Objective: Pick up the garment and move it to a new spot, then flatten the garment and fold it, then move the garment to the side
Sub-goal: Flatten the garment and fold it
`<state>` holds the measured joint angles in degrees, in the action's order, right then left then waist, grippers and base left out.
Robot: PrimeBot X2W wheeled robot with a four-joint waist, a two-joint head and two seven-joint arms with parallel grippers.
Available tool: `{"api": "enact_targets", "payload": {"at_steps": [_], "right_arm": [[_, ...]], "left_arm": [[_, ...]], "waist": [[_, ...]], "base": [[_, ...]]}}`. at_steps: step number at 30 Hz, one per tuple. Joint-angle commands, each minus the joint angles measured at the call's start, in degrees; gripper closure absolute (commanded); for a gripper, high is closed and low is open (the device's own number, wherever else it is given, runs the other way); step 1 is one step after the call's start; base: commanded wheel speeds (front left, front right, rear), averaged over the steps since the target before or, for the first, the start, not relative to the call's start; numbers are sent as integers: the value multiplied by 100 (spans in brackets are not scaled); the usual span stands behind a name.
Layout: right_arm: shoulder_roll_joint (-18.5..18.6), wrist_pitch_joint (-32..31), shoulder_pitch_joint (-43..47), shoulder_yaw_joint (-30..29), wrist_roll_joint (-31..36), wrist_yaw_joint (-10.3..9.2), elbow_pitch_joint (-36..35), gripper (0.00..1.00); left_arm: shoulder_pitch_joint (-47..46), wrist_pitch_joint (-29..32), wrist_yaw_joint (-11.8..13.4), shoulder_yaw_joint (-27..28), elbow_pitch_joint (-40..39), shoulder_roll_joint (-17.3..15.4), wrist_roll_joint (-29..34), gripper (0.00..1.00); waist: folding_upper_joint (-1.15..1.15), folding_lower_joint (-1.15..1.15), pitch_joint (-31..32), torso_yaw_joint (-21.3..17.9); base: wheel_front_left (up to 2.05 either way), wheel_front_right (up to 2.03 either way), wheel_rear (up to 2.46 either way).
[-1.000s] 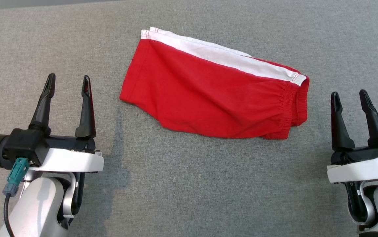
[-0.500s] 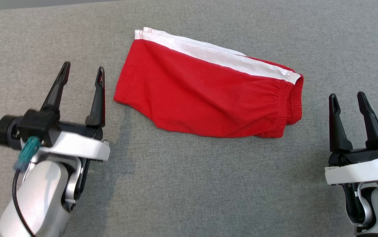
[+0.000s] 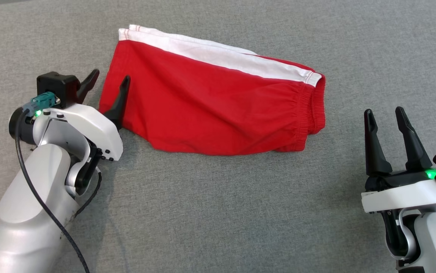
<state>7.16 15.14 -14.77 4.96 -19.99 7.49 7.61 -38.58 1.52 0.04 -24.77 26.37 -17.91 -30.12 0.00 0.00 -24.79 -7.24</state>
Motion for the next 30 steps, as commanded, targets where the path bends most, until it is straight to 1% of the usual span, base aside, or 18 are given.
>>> {"api": "enact_targets", "payload": {"at_steps": [1,3,4,6,8,9,10,11,14,16,19,23,27,30], "right_arm": [[-9,9,-53,12,-26,1,12,0],[-25,9,-53,13,-44,2,36,0],[-53,10,-37,63,-136,1,74,0],[-27,10,-46,89,-175,1,88,0],[-15,11,-80,129,-207,1,83,0],[-4,11,-92,129,-217,1,80,0],[0,11,-97,136,-224,2,83,0],[0,11,-100,143,-238,1,82,0],[9,11,-116,142,-241,1,80,0],[11,11,-108,123,-250,1,74,0],[14,11,-56,84,-258,1,80,0],[61,11,14,44,-245,1,109,0],[172,11,73,18,-198,1,170,0],[225,-10,90,7,-177,2,182,0]], "left_arm": [[-82,97,-65,31,148,-7,-112,0],[-88,296,-106,10,353,-12,-204,0],[38,618,-142,33,573,58,-428,0],[103,802,-101,18,665,66,-491,0],[173,996,-163,-1,692,125,-619,0],[193,1055,-178,-19,688,130,-650,10],[224,1103,-231,-19,666,168,-737,53],[245,1180,-256,-43,654,166,-739,100],[309,1216,-246,-16,581,157,-808,100],[365,1117,-188,41,501,135,-845,100],[519,898,-65,166,285,134,-898,100],[880,565,163,357,-187,149,-989,100],[1399,422,399,453,-803,187,-1062,100],[1671,380,499,481,-1115,246,-1142,100]], "waist": [[0,0,-23,-44],[0,0,-30,-63],[0,0,-22,-55],[0,0,-18,-40],[0,0,-16,-23],[0,0,-14,-15],[0,0,-10,-10],[0,0,-4,-4],[0,0,25,3],[0,0,48,11],[0,0,101,33],[0,0,179,128],[0,0,248,290],[0,0,285,375]], "base": [[0,0,0],[0,0,0],[0,0,0],[0,0,0],[0,0,0],[0,0,0],[0,0,0],[0,0,0],[0,0,0],[0,0,0],[0,0,0],[0,0,0],[0,0,0],[0,0,0]]}}
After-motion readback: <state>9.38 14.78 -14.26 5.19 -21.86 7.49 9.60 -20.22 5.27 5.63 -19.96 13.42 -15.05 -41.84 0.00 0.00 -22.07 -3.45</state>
